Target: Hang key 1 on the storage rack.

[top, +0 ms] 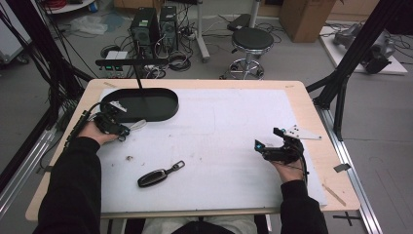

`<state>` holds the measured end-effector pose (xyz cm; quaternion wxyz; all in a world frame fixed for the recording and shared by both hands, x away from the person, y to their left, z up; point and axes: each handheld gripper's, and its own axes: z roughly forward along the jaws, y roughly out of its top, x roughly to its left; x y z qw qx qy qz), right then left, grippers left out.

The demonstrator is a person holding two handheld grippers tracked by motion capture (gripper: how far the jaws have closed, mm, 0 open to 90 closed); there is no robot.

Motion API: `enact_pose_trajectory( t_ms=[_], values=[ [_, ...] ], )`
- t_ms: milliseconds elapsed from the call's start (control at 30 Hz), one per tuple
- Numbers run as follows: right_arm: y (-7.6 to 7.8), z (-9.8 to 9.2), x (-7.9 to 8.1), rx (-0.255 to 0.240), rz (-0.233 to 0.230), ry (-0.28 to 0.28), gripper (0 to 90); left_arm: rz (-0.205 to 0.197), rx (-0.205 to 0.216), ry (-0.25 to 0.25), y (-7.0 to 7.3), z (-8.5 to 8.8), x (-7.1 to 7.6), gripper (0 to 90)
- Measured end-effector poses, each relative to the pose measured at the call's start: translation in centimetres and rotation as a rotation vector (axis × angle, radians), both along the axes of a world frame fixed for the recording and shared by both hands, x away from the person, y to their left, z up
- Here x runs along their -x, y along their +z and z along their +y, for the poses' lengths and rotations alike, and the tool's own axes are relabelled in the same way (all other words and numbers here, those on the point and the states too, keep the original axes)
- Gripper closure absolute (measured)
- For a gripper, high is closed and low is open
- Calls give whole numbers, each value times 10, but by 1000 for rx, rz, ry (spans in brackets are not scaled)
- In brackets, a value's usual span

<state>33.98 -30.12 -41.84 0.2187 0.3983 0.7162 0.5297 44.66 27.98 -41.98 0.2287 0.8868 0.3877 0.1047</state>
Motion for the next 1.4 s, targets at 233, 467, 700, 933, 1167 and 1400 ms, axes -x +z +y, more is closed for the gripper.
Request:
enact_pose_trajectory(
  t_ms=[233,467,700,933,1167,1400],
  values=[
    [1,0,1,8,-5,1,20,-3,-13,-6,1,-2,1,816],
    [1,-2,1,3,-9,-2,20,17,11,-30,4,-1,3,816],
    [1,-2,1,5,-8,-5,21,10,55,-22,15,7,5,816],
    [1,-3,1,10,-12,-7,22,-18,52,-54,40,6,7,816],
    [2,-4,2,12,-9,-21,21,-64,70,-49,69,11,7,816],
    [2,-5,2,9,-14,-23,21,-108,68,-55,97,10,5,816]
  ],
)
